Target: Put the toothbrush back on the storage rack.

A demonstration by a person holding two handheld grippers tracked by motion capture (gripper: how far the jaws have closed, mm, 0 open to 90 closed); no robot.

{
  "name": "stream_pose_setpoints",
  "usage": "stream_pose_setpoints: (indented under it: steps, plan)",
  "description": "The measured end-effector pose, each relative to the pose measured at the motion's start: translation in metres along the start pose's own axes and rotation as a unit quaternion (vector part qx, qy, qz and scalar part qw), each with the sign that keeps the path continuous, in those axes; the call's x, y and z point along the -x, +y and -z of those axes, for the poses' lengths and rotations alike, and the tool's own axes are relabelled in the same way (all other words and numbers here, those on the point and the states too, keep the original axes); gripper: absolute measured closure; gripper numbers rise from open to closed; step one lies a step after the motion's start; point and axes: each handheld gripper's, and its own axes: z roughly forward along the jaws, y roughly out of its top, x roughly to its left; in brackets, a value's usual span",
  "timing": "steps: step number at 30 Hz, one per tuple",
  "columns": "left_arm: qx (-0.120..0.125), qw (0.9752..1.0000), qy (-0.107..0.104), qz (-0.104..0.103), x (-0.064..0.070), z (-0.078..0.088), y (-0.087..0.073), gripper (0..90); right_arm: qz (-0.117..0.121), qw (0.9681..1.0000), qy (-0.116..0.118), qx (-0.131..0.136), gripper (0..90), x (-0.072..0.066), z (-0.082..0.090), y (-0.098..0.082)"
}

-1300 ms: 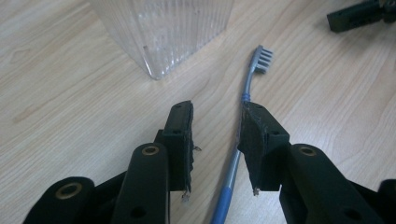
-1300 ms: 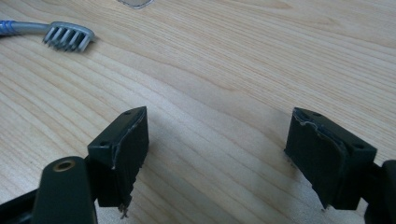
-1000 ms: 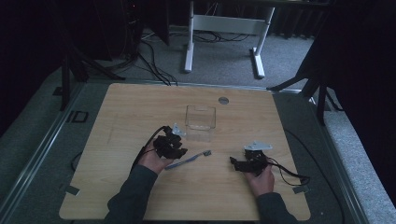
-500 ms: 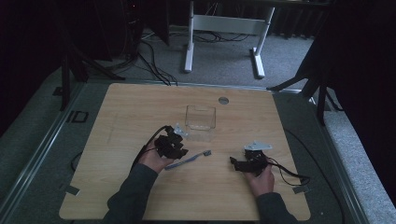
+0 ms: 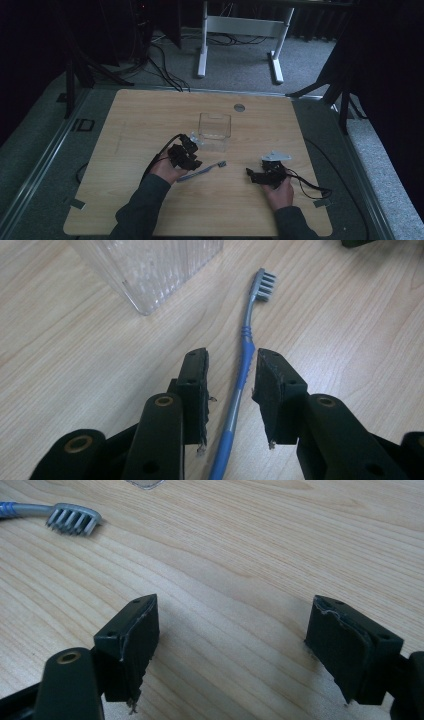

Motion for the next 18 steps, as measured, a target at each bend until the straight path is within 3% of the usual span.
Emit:
stream_pose_setpoints:
  steps: [18]
  plan:
    - [-0.029,0.9996,0.000,0.007,0.0008,-0.0049,0.0059,66.1,0.001,1.0000,0.001,0.000,21.0,0.0001,-0.0001,0.0001]
